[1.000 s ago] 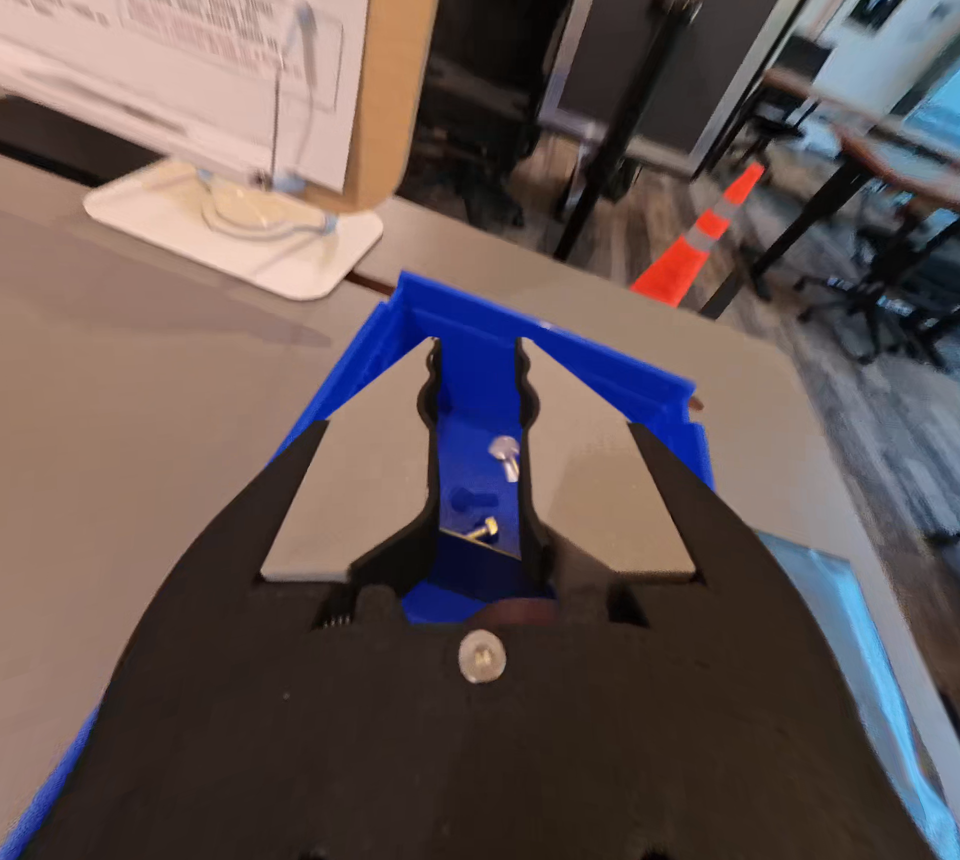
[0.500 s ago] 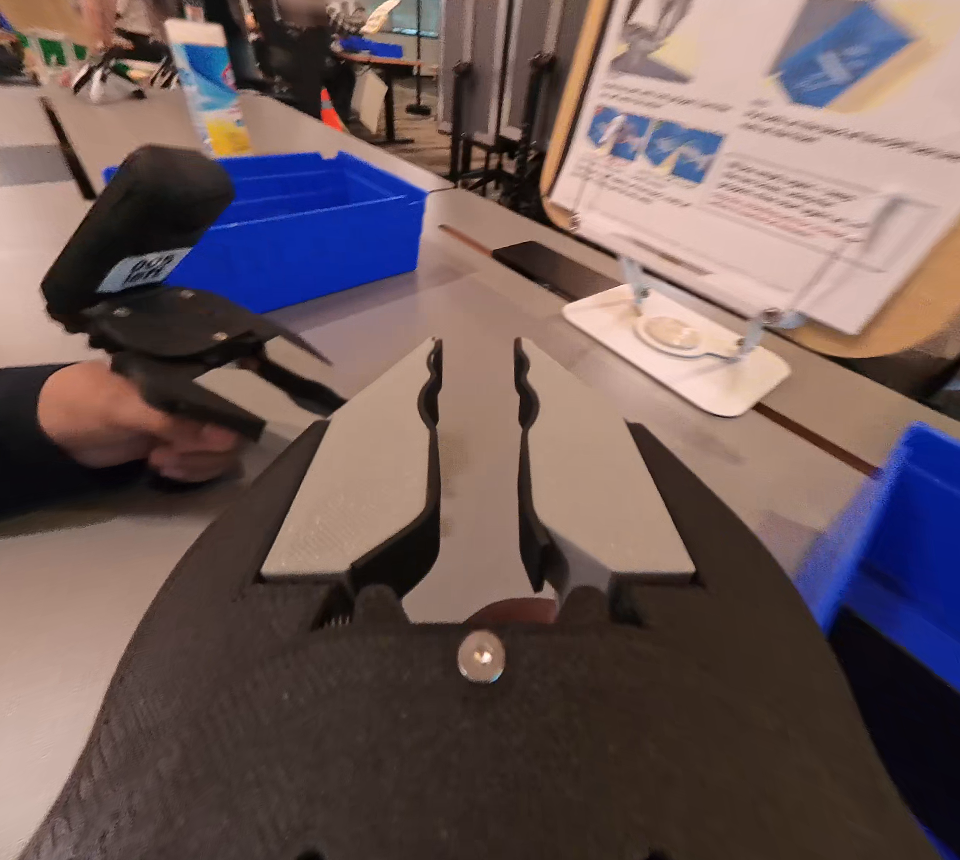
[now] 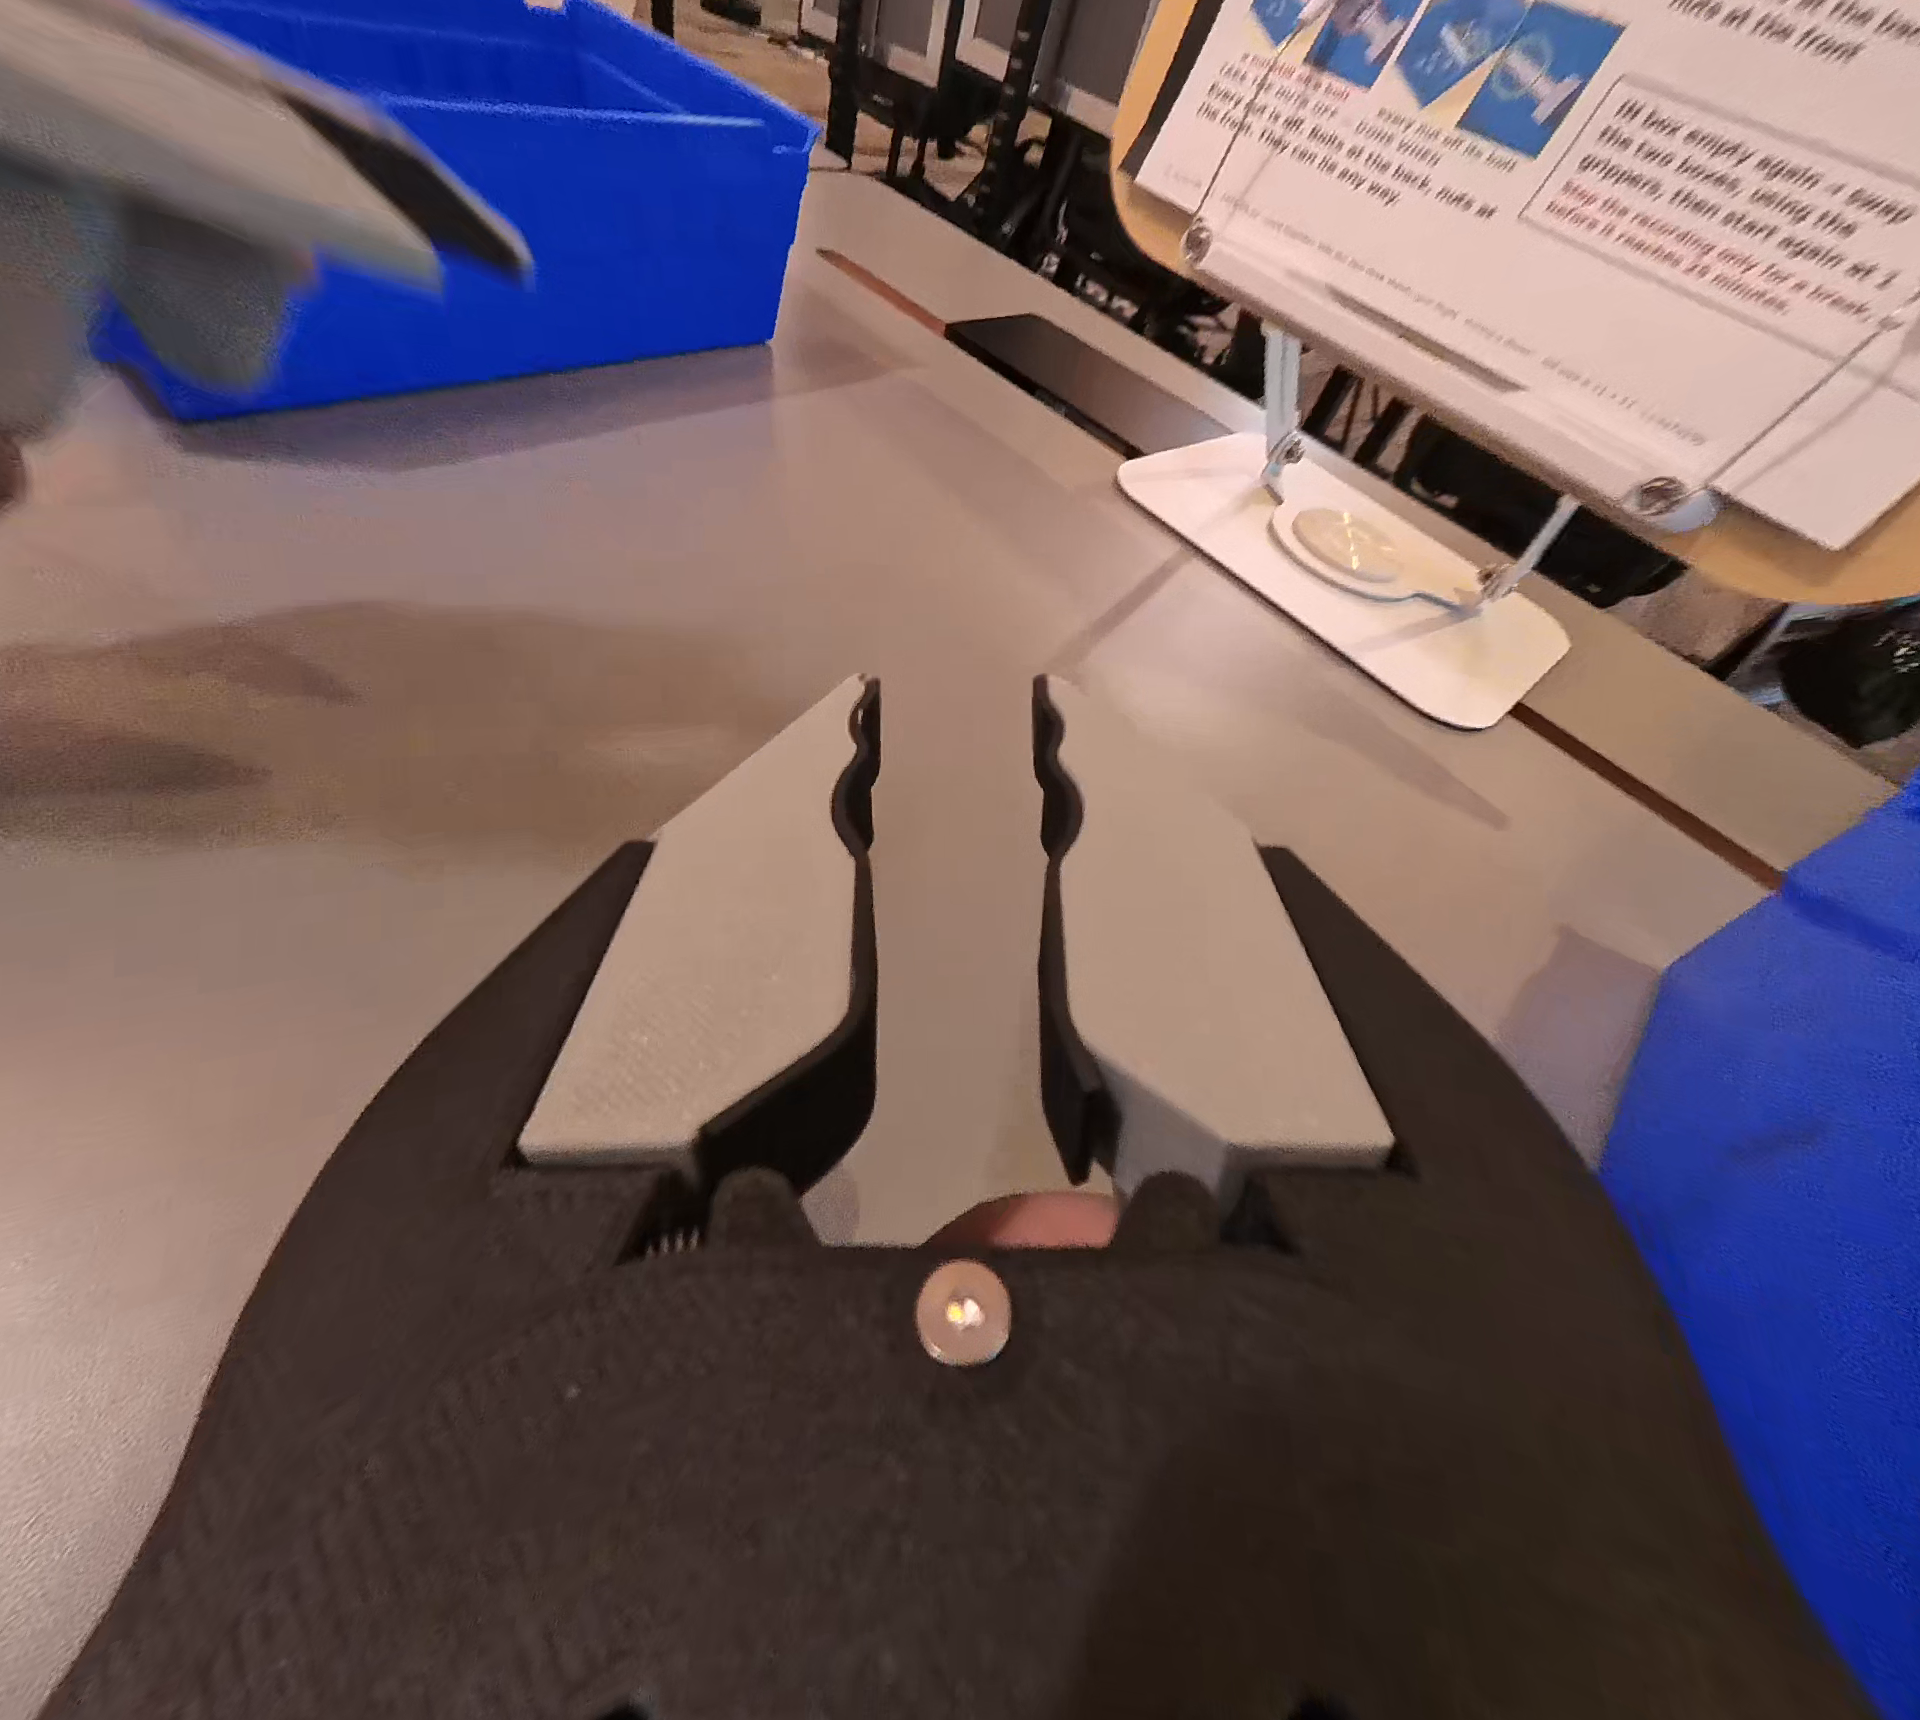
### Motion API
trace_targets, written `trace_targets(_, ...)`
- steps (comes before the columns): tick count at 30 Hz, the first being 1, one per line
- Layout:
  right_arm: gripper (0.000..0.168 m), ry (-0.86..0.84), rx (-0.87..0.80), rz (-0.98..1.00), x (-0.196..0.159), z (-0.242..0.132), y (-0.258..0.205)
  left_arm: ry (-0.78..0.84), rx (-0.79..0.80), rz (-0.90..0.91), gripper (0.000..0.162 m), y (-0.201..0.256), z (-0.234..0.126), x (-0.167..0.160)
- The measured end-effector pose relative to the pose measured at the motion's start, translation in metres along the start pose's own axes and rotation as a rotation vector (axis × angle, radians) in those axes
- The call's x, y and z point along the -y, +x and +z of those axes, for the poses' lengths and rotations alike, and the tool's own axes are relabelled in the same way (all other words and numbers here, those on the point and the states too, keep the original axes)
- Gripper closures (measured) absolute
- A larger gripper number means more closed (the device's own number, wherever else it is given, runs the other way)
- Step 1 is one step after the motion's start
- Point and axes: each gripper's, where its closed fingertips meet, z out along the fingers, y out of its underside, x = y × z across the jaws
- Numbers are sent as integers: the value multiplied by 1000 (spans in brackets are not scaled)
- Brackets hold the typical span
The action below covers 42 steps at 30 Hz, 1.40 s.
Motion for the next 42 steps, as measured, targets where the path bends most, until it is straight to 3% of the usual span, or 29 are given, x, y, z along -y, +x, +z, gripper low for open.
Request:
trace_targets(5, 141, -37, 42, -19, -8, 8, -15, 83, 144, 86, 137, -32, -82, 70)
trace_targets(7, 141, -36, 51, -28, -8, 8, -20, 52, 279, 121, 136, -71, -115, 93)
trace_targets(9, 141, -32, 56, -34, -7, 8, -23, -44, 430, 67, 133, -128, -142, 96)
trace_targets(13, 141, -25, 63, -38, -5, 9, -26, -319, 657, -134, 128, -228, -166, 48)
trace_targets(20, 141, -19, 51, -38, -4, 5, -23, -507, 874, -399, 139, -309, -164, -31)
trace_targets(25, 141, -16, 57, -50, -2, 4, -23, -531, 888, -466, 138, -319, -155, -47)
trace_targets(33, 141, -11, 63, -88, 0, 3, -29, -617, 919, -343, 148, -323, -157, -49)
trace_targets(36, 141, -4, 52, -101, 2, 2, -27, -520, 907, -318, 149, -321, -157, -30)
trace_targets(42, 141, -7, 80, -52, 1, 3, -28, -284, 696, -299, 157, -274, -140, 30)
